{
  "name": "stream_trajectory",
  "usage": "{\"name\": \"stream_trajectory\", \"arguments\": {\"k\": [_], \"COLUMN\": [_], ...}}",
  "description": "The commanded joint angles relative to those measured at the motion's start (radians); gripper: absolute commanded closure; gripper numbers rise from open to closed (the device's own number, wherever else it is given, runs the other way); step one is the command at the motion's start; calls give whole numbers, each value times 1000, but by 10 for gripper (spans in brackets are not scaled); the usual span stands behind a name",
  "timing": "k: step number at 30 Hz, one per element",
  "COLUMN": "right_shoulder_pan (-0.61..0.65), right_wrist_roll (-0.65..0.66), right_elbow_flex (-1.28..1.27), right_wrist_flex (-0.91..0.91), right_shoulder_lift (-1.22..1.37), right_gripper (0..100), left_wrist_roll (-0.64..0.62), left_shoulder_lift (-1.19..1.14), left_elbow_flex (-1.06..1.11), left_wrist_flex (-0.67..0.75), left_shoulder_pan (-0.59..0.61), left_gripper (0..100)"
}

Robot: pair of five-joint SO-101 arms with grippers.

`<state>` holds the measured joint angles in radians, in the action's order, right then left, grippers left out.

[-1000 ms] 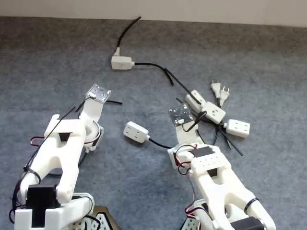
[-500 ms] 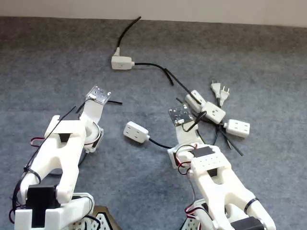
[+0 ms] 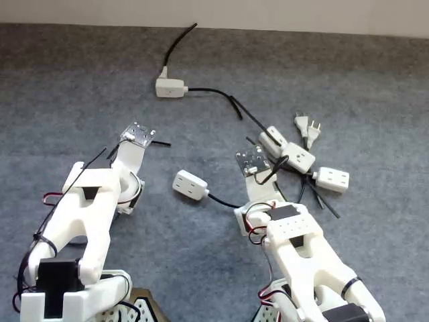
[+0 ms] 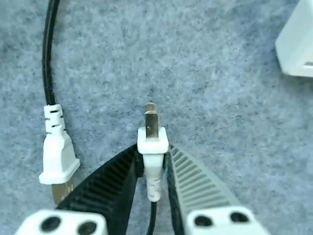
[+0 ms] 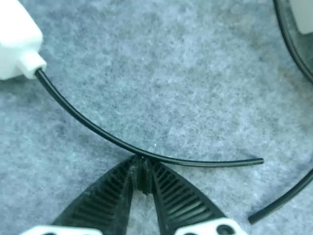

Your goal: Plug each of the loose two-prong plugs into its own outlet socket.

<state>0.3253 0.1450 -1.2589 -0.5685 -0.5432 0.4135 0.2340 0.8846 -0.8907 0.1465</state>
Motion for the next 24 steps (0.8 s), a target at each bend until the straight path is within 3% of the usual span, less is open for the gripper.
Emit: {"name": "stream_trajectory", "arguments": {"k": [1, 8, 17, 20, 24], "right_shoulder_pan": [12, 12, 12, 12, 12], "right_wrist_roll": [-11, -11, -11, -11, -11], "right_elbow_flex": [-2, -2, -2, -2, -2], "right_wrist_flex": [13, 13, 15, 15, 15], "right_shoulder_lift": [2, 2, 2, 2, 2], "right_gripper": [985, 985, 985, 985, 985], "left_wrist_roll": [-5, -3, -6, -8, -12], "left_shoulder_lift": [38, 134, 653, 835, 1086], "left_elbow_flex": [-4, -68, -42, 70, 323], "left_wrist_flex": [2, -6, 2, 66, 256], "left_shoulder_pan": [-24, -136, -381, -427, -432], "left_gripper": [992, 994, 994, 994, 994]}}
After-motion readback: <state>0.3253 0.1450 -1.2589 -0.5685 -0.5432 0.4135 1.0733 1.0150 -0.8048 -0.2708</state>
